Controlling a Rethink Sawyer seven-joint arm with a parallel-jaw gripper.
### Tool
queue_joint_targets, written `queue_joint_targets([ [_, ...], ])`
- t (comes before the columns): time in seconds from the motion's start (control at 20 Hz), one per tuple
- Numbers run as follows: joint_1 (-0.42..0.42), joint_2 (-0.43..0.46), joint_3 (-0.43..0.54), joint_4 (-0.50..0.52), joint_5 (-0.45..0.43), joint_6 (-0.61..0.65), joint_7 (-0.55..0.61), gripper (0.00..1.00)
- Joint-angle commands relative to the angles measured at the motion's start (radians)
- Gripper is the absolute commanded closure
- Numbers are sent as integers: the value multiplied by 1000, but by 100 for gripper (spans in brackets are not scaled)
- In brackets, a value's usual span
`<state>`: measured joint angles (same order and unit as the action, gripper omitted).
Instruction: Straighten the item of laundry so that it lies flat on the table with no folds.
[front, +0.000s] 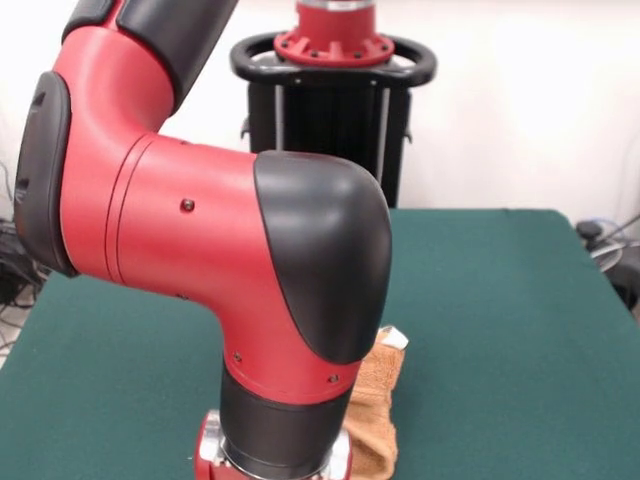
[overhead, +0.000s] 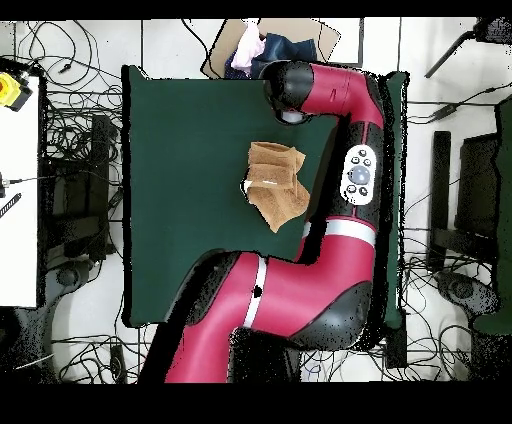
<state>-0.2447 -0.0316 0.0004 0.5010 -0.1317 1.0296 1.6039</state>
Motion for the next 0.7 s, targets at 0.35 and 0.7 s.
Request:
queue_joint_targets([
  [0.35, 21, -32, 70, 85, 23, 203, -80, 0],
  [0.7, 21, -76, 52, 142, 25, 352, -79, 0],
])
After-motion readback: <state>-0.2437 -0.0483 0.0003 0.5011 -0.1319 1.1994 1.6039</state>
